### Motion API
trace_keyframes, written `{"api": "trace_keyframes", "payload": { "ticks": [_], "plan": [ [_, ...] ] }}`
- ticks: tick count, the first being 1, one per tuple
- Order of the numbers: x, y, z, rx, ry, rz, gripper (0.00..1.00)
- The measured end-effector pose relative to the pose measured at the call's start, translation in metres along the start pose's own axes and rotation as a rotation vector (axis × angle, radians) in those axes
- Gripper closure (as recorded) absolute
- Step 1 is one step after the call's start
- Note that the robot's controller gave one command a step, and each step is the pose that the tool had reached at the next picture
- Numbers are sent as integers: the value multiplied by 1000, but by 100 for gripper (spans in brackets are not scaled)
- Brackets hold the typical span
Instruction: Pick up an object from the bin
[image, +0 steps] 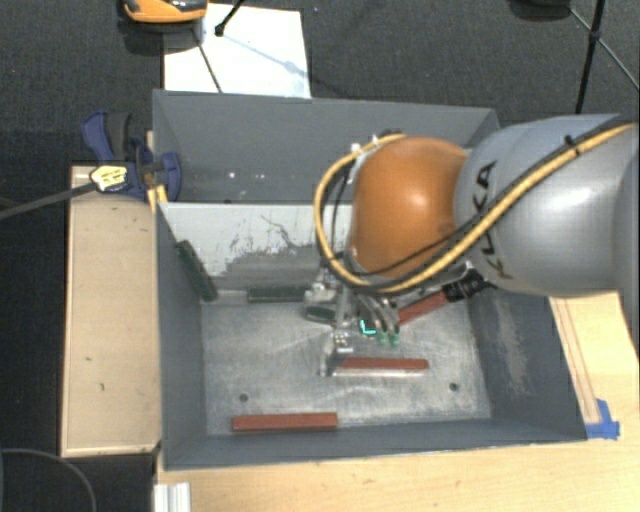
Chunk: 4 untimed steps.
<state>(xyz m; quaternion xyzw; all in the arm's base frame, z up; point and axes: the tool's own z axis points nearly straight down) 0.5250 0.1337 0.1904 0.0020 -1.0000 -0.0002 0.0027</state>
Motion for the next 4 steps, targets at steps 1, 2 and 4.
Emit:
{"api": "trace_keyframes", "payload": {
  "ticks": [1,2,4],
  "plan": [
    [-2,-1,-4,-1,-8,3,0],
    [26,-47,21,-1,-10,-19,0],
    [-4,-77,109,-1,-8,6,100]
  ]
}}
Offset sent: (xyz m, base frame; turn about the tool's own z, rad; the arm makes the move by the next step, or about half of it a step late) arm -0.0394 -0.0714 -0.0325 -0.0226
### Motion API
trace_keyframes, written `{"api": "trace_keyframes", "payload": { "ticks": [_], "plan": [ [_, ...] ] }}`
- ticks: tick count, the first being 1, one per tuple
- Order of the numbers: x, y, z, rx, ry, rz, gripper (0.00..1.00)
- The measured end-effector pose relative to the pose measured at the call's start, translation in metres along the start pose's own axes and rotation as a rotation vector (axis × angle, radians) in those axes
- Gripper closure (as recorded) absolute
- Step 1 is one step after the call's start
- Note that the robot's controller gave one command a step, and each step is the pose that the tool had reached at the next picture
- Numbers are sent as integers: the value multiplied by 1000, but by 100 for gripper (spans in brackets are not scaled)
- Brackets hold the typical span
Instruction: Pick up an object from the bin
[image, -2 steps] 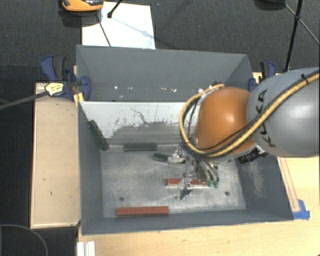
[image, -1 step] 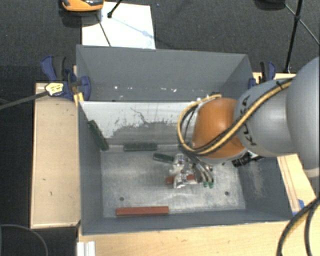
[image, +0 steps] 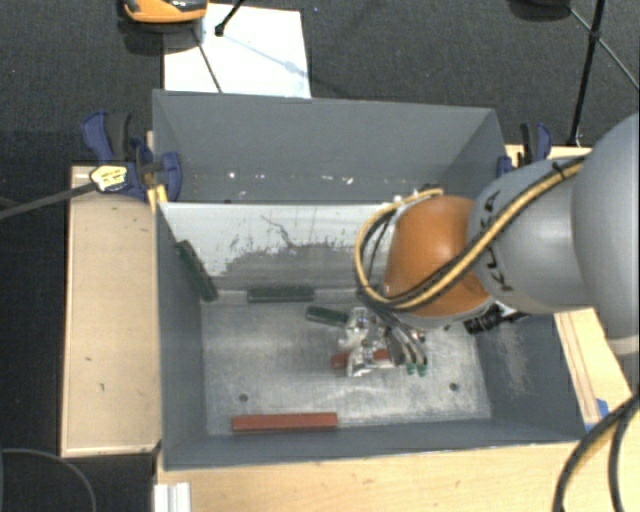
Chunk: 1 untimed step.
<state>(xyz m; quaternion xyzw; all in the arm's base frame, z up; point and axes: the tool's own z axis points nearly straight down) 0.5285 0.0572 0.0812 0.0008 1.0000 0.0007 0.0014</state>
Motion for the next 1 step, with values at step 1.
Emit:
{"api": "trace_keyframes", "payload": {
  "ticks": [1],
  "plan": [
    [12,-10,-161,1,-4,18,100]
  ]
}}
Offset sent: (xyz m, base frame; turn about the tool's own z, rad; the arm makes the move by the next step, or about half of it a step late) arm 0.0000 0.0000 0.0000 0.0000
